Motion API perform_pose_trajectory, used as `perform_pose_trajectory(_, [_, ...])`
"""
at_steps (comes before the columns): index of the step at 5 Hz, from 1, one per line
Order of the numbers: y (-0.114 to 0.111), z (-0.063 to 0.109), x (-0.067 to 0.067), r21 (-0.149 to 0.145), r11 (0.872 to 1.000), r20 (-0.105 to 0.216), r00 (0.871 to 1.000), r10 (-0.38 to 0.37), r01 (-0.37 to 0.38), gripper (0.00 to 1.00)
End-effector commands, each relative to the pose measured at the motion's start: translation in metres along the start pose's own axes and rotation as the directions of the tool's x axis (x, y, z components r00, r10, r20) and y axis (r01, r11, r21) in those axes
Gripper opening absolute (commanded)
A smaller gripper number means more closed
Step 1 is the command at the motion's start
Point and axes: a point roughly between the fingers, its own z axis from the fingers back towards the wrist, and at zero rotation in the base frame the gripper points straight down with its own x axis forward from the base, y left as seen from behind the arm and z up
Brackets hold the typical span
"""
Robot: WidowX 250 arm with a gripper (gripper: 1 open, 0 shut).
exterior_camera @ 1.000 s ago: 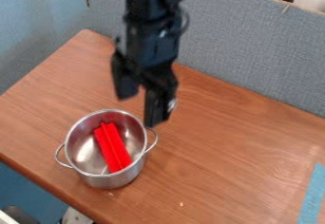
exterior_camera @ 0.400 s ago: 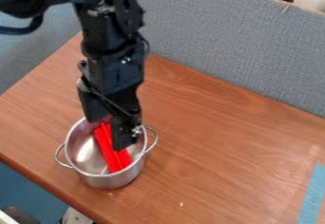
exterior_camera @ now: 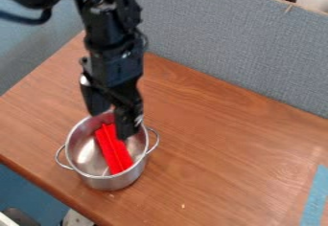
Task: Put the red object in the metal pot
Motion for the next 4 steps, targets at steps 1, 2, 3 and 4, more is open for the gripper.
perform_pose_trajectory(1, [0.001, 0.025, 0.03, -0.01, 0.982, 0.035, 0.981, 0.191, -0.191, 1.0])
perform_pose_trajectory(2, [0.028, 0.024, 0.032, 0.025, 1.0, -0.034, 0.999, -0.014, 0.014, 1.0])
perform_pose_trajectory(3, [0.055, 0.027, 0.031, 0.044, 0.977, -0.048, 0.978, -0.205, 0.207, 1.0])
perform_pose_trajectory(4, [0.048, -0.006, 0.033, 0.038, 0.99, -0.037, 0.99, -0.133, 0.135, 1.0])
